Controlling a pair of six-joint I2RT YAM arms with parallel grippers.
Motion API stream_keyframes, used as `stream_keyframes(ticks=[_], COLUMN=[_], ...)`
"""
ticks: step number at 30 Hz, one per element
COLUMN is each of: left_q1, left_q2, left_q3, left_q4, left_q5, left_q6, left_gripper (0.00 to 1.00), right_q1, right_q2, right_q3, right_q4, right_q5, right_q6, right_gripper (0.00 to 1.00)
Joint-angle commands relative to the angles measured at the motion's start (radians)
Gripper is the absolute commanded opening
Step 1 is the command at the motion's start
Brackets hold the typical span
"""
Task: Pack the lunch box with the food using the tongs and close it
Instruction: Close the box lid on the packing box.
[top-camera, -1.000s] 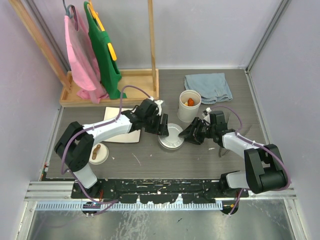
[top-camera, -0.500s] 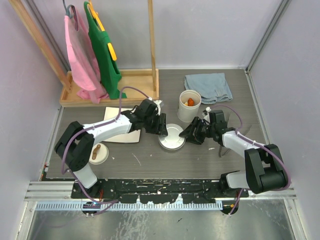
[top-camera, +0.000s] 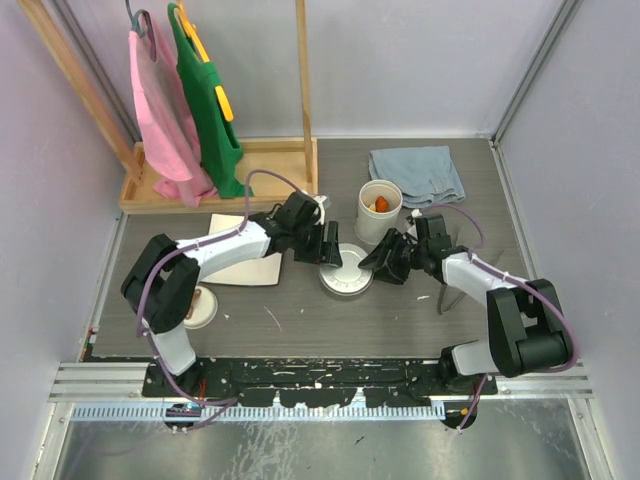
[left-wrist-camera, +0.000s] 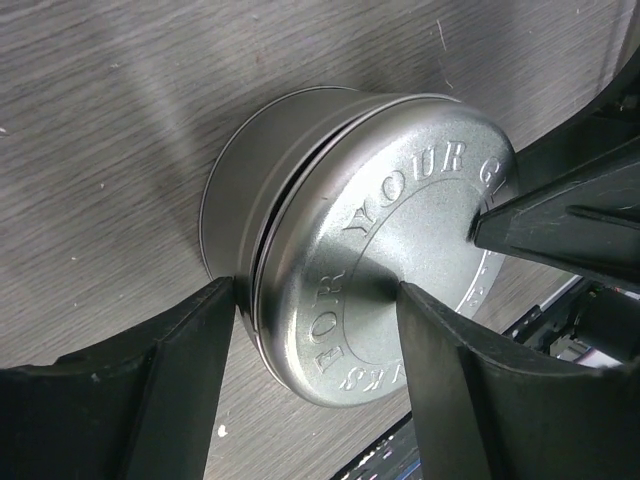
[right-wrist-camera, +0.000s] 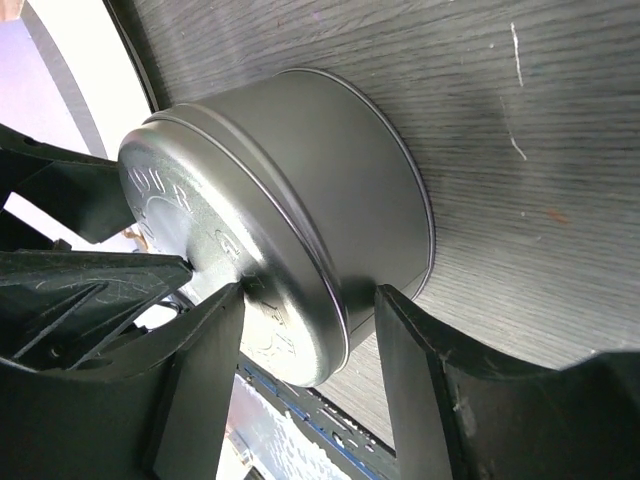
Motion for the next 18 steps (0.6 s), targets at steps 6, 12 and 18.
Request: stream_keyframes(ticks=[6, 12, 18], left_q1=[0.035, 0.04, 0.039], left_q2=[0.083, 0.118, 0.095], left_q3=[0.075, 0.084, 0.088], left_q4=[0.015, 0.026, 0.016], left_q5=[0.108, 0.169, 0.197], left_q6=[0.01, 0.008, 0.0], left_gripper=[0.62, 0.54, 0.43], right_q1=[0.008, 0.009, 0.009], right_q2=[0.072, 0.065, 0.029], right_q3=[0.016, -0.005, 0.019], right_q4=[-0.029, 0.013, 0.062], right_q5=[0.013, -0.019, -0.048], right_q6=[-0.043, -0.039, -0.021], right_gripper=[0.58, 0.59, 0.6])
